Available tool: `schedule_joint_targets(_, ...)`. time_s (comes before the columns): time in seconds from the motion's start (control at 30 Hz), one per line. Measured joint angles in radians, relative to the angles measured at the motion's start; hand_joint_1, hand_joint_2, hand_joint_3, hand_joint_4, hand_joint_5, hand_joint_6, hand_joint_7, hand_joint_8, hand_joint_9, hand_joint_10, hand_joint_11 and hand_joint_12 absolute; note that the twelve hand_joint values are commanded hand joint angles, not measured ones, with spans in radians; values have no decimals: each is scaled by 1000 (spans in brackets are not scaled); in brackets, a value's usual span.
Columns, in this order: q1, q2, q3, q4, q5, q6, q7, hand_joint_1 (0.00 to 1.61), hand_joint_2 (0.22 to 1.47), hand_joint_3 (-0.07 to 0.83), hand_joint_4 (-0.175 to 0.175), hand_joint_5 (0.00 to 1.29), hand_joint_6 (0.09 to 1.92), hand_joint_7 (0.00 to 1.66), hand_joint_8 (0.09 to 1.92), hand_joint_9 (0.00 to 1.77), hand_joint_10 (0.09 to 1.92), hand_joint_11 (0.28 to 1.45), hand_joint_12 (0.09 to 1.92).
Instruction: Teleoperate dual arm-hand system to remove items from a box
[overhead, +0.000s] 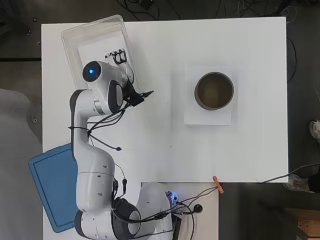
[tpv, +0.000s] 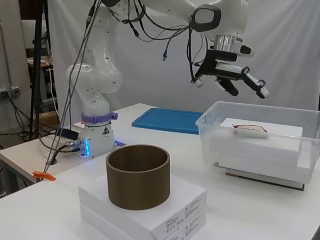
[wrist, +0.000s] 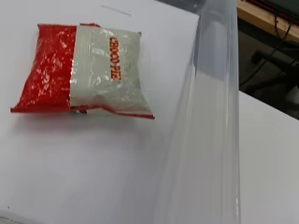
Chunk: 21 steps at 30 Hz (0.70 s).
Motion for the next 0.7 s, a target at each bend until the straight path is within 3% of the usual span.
schedule_joint_targets(0.13, -118, -17, 123, -16, 6, 28, -39, 232, 906, 1, 1, 339, 87, 419, 87, 461, 87, 486, 87)
schedule_joint_targets(0.37, -6, -47, 103, -87, -17, 93, -84, 259, 922, 6, -6, 347, 87, 440, 87, 475, 87, 481, 87)
schedule_joint_targets(0.6, -172, -146, 209, -13, -2, 60, 31, 172, 917, -1, -9, 304, 87, 420, 87, 443, 87, 481, 87)
schedule_joint_targets(0.7, -268, -200, 269, 29, 7, 45, 15, 194, 907, -5, -2, 320, 87, 433, 87, 448, 87, 479, 87)
